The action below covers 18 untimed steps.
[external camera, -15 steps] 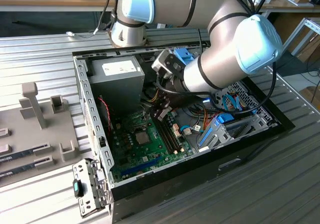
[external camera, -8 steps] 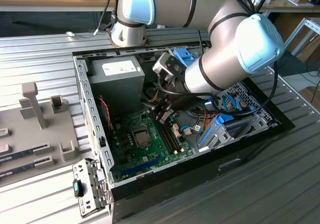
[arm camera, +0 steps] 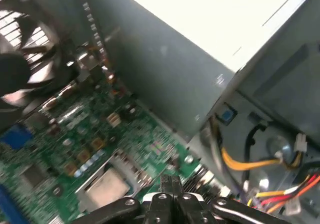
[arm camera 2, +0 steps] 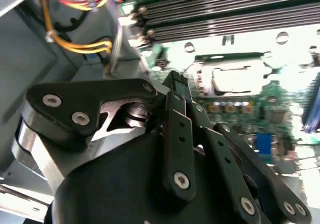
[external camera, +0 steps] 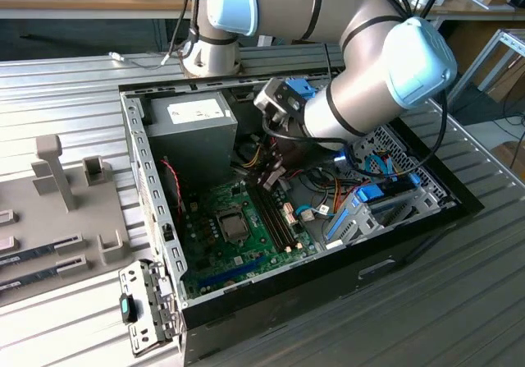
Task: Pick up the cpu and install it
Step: 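Install the first cpu locking lever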
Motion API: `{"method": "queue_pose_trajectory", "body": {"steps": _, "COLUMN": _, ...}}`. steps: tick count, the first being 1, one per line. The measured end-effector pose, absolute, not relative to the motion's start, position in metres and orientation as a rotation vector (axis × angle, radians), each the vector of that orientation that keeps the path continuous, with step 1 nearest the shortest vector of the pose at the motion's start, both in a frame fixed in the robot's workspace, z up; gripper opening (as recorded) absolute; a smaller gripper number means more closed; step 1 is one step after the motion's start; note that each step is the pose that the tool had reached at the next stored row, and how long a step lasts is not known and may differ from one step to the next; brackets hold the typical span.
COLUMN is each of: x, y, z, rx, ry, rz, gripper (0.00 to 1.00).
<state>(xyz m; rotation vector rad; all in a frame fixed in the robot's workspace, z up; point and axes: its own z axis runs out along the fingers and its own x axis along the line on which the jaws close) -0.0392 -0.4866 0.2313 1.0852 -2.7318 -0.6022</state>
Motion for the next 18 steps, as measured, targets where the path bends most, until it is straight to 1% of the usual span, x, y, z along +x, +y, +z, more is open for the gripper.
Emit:
{"method": "queue_pose_trajectory", "body": {"steps": 2, "x": -0.039, "y": -0.476, "z": 0.231, "rx": 1.085, "ry": -2.732, "rz": -0.602, "gripper": 0.11}}
{"method": "queue_pose_trajectory", "body": {"steps": 5, "x": -0.039, "y": -0.467, "z": 0.231, "rx": 1.085, "ry": -2.732, "rz": -0.602, "gripper": 0.11}}
{"method": "queue_pose_trajectory", "body": {"steps": 18, "x": -0.053, "y": -0.467, "z": 0.231, "rx": 1.087, "ry": -2.733, "rz": -0.602, "gripper": 0.11}}
